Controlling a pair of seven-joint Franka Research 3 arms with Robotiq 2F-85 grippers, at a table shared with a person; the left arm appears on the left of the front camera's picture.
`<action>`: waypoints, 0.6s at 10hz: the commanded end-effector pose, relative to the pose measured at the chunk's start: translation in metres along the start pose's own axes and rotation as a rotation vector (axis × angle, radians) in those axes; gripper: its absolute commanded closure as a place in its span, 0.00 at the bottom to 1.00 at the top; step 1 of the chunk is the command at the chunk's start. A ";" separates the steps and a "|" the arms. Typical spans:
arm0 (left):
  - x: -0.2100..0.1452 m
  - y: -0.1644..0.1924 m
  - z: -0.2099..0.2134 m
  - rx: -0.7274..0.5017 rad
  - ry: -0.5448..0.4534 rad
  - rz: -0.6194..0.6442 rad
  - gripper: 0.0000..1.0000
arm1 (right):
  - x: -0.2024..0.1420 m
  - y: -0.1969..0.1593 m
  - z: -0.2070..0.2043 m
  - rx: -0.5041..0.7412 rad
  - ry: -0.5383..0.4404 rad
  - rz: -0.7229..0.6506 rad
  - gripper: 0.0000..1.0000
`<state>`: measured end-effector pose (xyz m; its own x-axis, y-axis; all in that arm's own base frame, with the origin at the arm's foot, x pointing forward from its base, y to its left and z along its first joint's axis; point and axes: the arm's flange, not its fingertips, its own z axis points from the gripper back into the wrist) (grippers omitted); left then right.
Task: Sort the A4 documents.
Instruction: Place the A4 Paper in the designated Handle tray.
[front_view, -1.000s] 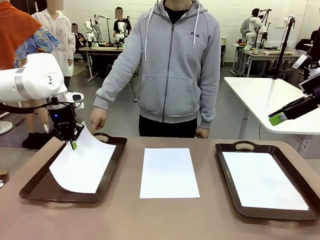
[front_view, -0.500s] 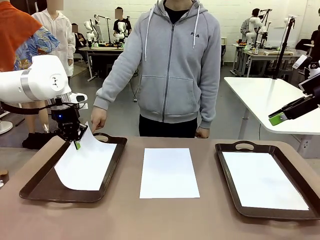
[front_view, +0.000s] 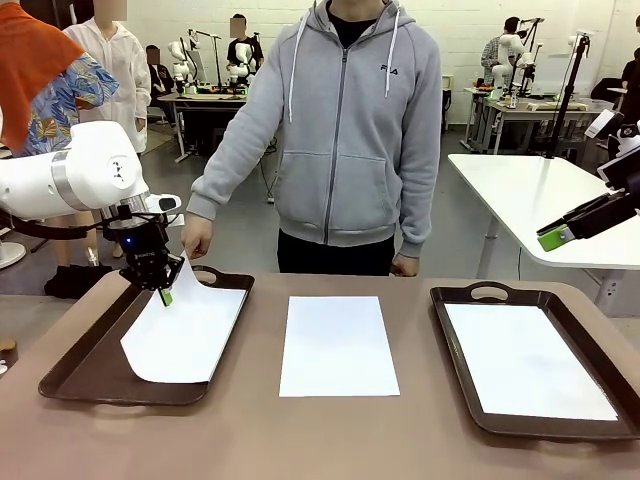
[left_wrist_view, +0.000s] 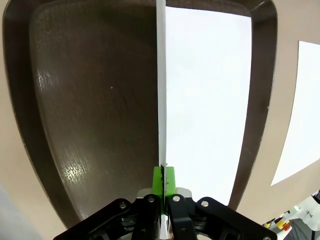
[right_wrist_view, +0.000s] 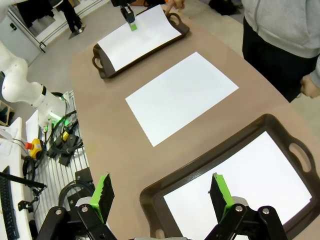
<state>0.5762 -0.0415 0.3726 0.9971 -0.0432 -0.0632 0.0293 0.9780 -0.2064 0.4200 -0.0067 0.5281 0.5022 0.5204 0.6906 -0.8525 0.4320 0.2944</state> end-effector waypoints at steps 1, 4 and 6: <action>0.003 0.002 -0.003 -0.016 -0.031 -0.019 0.99 | 0.001 0.001 0.000 0.004 -0.002 0.003 0.00; 0.002 0.006 -0.003 -0.035 -0.053 -0.021 0.99 | 0.001 0.001 0.000 0.004 -0.002 0.003 0.00; -0.001 0.015 -0.007 -0.089 -0.052 -0.026 0.99 | 0.001 0.001 0.000 0.004 -0.002 0.003 0.00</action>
<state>0.5784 -0.0345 0.3697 0.9989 -0.0376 -0.0287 0.0294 0.9682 -0.2484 0.4200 -0.0066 0.5281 0.5022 0.5204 0.6906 -0.8525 0.4320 0.2944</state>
